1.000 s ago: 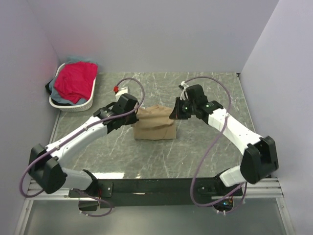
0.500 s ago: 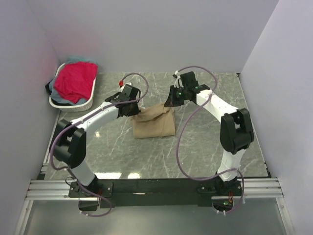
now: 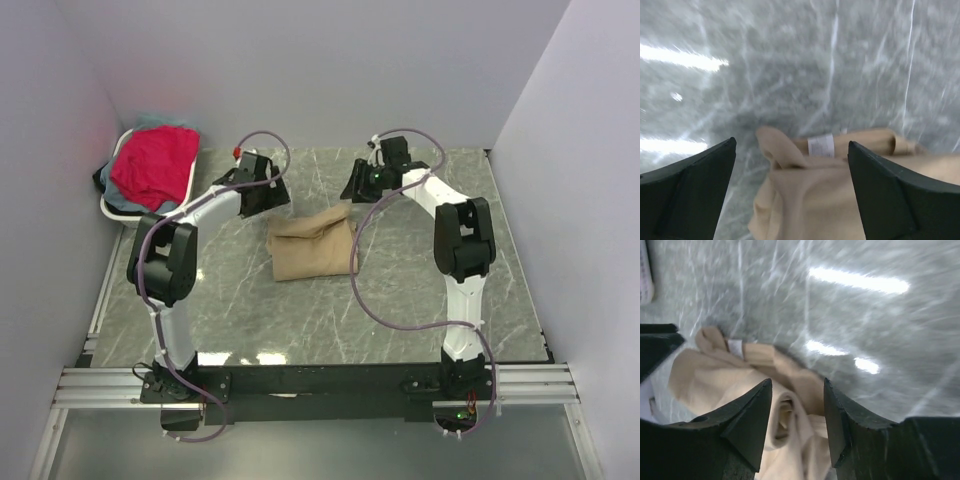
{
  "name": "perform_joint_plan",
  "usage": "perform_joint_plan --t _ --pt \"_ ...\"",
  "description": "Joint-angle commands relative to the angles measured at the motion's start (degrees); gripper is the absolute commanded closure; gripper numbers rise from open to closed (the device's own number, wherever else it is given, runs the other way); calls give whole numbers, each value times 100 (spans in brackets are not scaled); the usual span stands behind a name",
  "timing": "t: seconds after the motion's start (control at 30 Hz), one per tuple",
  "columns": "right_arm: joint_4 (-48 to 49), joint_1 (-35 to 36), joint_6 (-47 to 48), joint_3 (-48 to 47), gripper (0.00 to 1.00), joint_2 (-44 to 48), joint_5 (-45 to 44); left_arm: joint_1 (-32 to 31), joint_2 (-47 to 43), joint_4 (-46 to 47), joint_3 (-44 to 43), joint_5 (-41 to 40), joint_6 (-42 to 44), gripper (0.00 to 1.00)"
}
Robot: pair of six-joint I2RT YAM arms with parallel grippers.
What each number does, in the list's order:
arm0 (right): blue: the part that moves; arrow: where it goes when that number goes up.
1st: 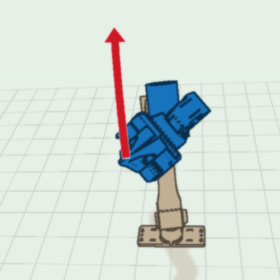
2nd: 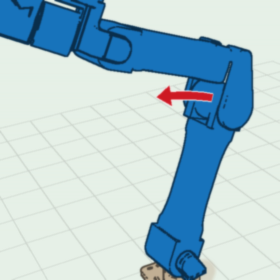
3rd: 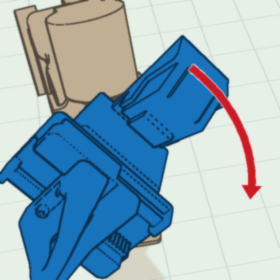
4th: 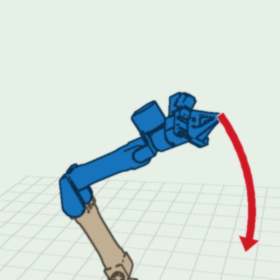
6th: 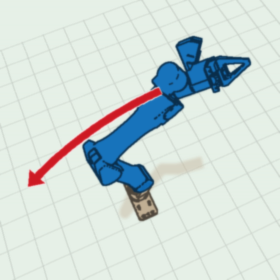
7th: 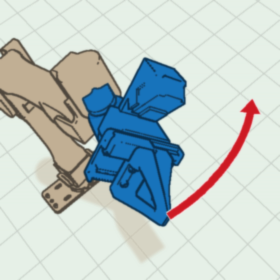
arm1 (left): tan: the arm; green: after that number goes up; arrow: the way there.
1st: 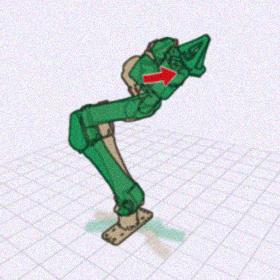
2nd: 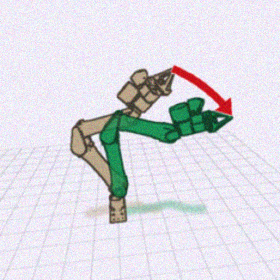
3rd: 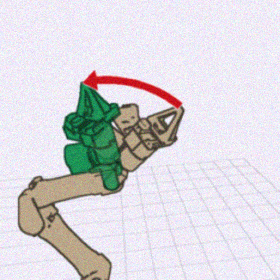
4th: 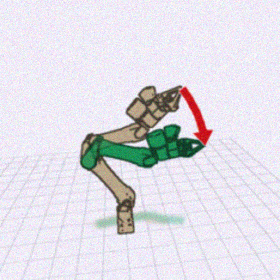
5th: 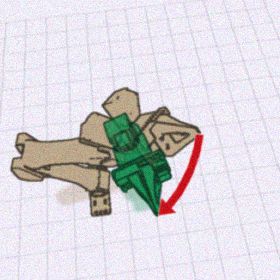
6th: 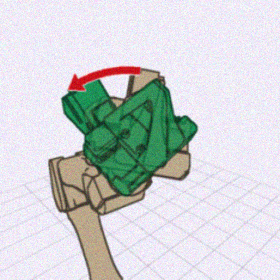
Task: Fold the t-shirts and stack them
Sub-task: Fold the tshirt
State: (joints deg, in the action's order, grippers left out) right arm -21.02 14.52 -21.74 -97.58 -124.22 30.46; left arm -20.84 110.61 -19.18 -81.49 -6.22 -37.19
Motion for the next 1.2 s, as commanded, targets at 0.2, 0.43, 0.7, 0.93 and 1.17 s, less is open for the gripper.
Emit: perform_joint_plan --t 0.2,0.43,0.7,0.93,1.17 --pt "205 -99 214 345 45 1268 80 274 -1039 212 -18 699 212 0" --pt "282 217 100 1653 46 2200 505 -25 -2025 371 1257 1983 71 3" --pt "396 639 38 2331 48 2412 566 -579 -2219 652 2076 2221 -130 5" --pt "485 675 64 1903 48 1683 593 -588 -1421 793 1550 2046 -69 5" --pt "159 604 117 566 49 497 558 -553 125 565 14 2046 89 8"
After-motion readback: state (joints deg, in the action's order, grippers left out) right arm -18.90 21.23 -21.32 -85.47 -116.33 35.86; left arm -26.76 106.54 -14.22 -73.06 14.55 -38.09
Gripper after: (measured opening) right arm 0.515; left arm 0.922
